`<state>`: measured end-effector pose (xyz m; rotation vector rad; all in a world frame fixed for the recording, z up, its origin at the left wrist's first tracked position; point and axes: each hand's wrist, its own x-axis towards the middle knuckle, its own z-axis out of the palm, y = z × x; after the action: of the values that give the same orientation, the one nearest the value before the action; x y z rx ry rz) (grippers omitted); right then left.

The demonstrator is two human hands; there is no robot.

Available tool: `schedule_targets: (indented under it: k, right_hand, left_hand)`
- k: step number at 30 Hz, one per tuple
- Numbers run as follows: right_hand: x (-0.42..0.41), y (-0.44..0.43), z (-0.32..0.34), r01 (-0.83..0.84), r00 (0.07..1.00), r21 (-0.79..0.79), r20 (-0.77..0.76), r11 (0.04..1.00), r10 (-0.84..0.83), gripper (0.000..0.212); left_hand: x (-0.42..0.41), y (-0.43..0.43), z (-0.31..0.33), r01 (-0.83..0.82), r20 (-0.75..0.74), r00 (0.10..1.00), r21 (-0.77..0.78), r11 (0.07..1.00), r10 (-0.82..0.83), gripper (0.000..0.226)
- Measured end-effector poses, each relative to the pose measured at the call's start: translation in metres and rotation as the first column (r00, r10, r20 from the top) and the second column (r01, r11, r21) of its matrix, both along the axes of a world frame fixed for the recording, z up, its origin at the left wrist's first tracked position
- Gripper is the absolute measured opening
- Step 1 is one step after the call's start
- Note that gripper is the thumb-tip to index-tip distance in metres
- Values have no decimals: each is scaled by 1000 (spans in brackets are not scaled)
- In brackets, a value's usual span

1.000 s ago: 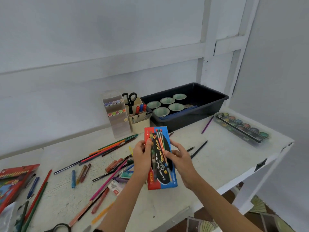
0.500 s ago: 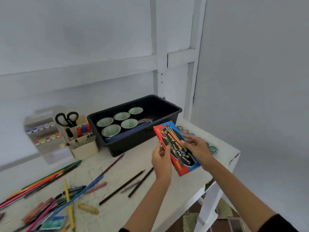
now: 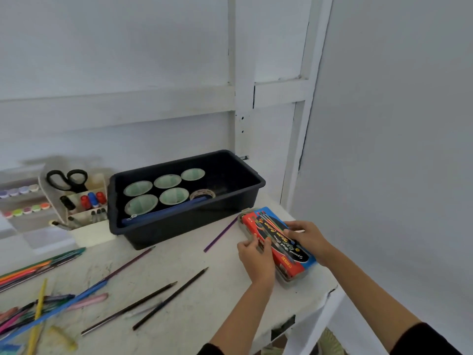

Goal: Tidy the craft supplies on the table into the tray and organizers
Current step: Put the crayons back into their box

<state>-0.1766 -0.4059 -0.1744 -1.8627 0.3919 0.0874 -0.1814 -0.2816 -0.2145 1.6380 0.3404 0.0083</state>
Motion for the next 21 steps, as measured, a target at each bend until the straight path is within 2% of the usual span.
schedule_targets:
  k: [4, 8, 11, 13, 15, 16, 17, 19, 21]
  right_hand:
    - [6, 3, -4, -28, 999, -28, 22, 999, 29, 35]
    - [9, 13, -8, -11, 998, -161, 65, 987, 22, 34]
    - [11, 16, -5, -36, 999, -273, 23, 961, 44, 35]
    - [10, 24, 3, -72, 997, -484, -19, 872, 71, 40]
    - [8, 44, 10, -49, 994, -734, 32, 677, 108, 44]
    - [5, 53, 12, -2, 986, -789, 100, 614, 131, 44]
    - [5, 64, 12, 41, 967, -790, 184, 611, 173, 41]
    - [6, 88, 8, 62, 899, -727, 339, 684, 278, 32]
    - [7, 115, 0, -40, 823, -663, 403, 747, 402, 28]
  left_hand:
    - [-1, -8, 4, -23, 34, 999, 38, 999, 22, 37]
    - [2, -9, 7, 0, 36, 999, 102, 995, -4, 33]
    - [6, -4, 13, 50, -16, 999, 84, 995, -49, 29]
    - [6, 2, 20, 79, -58, 995, 57, 995, -76, 32]
    - [3, 14, 26, 49, -37, 998, 21, 999, -48, 39]
    - [0, 18, 29, 28, -7, 1000, 20, 999, -28, 42]
    - [-2, 27, 32, -7, 26, 1000, 33, 999, 6, 42]
    - [-7, 48, 35, -75, 102, 992, 72, 995, 67, 36]
    - [-13, 75, 39, -134, 174, 978, 103, 986, 115, 27]
